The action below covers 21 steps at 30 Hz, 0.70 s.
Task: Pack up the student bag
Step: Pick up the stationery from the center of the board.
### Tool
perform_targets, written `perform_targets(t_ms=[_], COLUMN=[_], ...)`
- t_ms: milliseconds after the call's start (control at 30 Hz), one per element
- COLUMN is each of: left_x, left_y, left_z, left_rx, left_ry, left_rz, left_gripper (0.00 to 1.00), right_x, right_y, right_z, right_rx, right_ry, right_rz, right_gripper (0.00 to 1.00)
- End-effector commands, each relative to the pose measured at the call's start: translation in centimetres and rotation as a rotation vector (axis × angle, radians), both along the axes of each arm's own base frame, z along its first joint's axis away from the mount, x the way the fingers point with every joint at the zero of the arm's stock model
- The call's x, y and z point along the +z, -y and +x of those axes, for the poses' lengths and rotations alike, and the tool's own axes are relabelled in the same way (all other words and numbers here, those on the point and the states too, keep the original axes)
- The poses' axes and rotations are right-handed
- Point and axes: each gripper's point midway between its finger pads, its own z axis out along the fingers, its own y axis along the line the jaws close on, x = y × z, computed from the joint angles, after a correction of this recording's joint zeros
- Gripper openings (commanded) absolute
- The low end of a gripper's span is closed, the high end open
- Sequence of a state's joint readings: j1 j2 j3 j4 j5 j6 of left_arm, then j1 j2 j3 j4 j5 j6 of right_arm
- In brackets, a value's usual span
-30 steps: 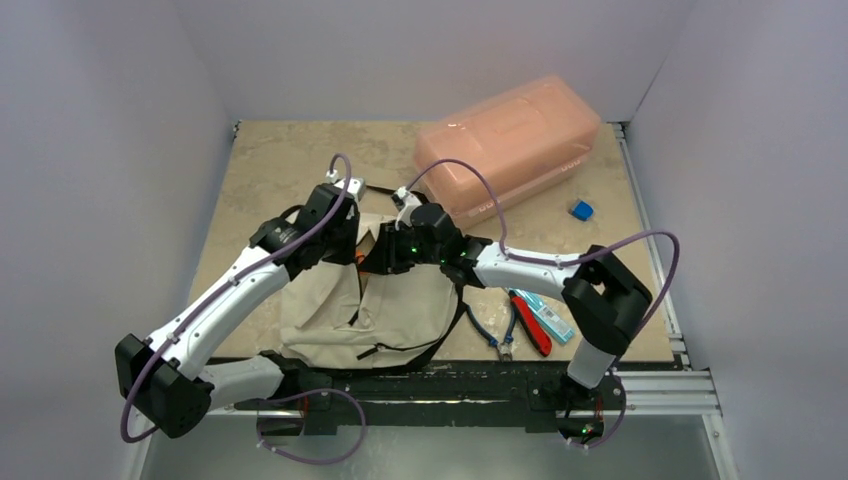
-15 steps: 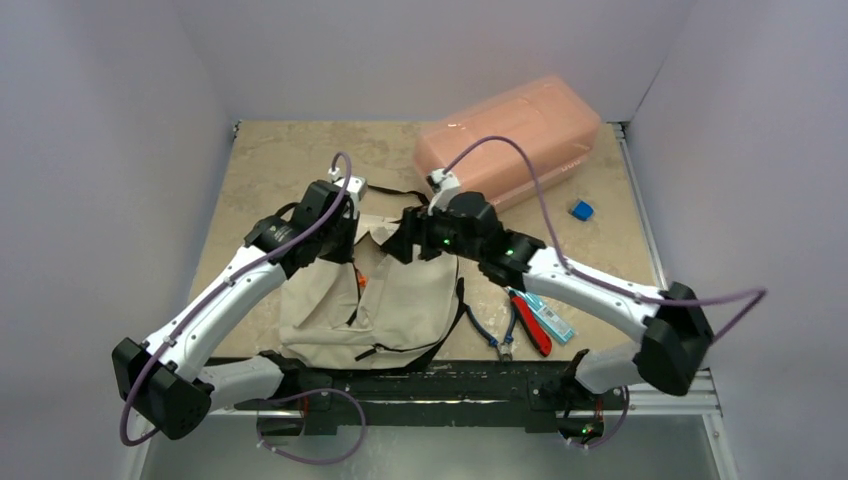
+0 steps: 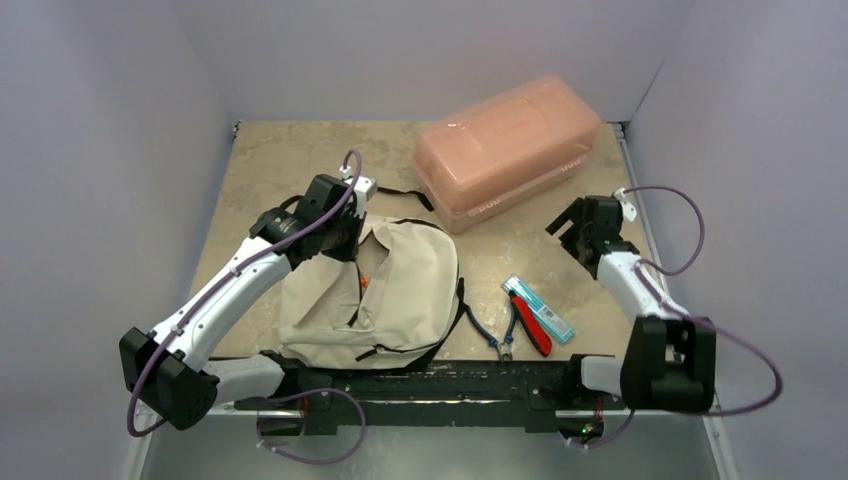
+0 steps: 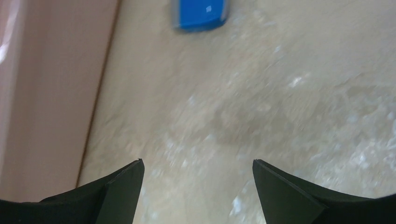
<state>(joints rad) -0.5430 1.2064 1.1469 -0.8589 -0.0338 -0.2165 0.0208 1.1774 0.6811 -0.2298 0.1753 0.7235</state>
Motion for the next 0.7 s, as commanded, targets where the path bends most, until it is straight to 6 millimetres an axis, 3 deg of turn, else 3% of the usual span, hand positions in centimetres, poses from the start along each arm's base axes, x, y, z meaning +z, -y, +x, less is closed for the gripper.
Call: perform_targets(t_ms=[0,167,300,500,600,667], left_x=[3.0,2.7,2.3,2.5,2.4,2.4], left_y=[2.4,2.5,2.3,2.1,2.1,2.0], left_z=[0.4,0.2,0.0,0.1,0.2,0.2], left_rx=[-0.088,-0.091,-0.09,-0.083,-0.078,-0.077], left_ry=[0.048,0.061,0.063,0.057,0.05,0.047], left_rz=[-0.108,-0.121,-0.133,-0.161,-0.174,-0.176], left_gripper=[0.0,0.0,0.0,0.0,0.0,0.0], right_x=[0.7,-2.3,-4.2,-7.1,-8.3,-8.3], right_y=[4.7,9.2,10.3,11.7,11.4,11.4], right_z=[6.9,11.9,14.1,14.0,13.6,13.4], right_rx=[-0.113,-0.18,-0.15,-0.172,-0.161,-0.159], right_ry=[0.069,-0.081,-0.128,-0.247,-0.281,-0.274], right_rz=[0.014,-0.106,-0.142,-0.201,-0.189,-0.195], right_gripper=[0.91,0.96,0.98,0.94,0.86,0.74])
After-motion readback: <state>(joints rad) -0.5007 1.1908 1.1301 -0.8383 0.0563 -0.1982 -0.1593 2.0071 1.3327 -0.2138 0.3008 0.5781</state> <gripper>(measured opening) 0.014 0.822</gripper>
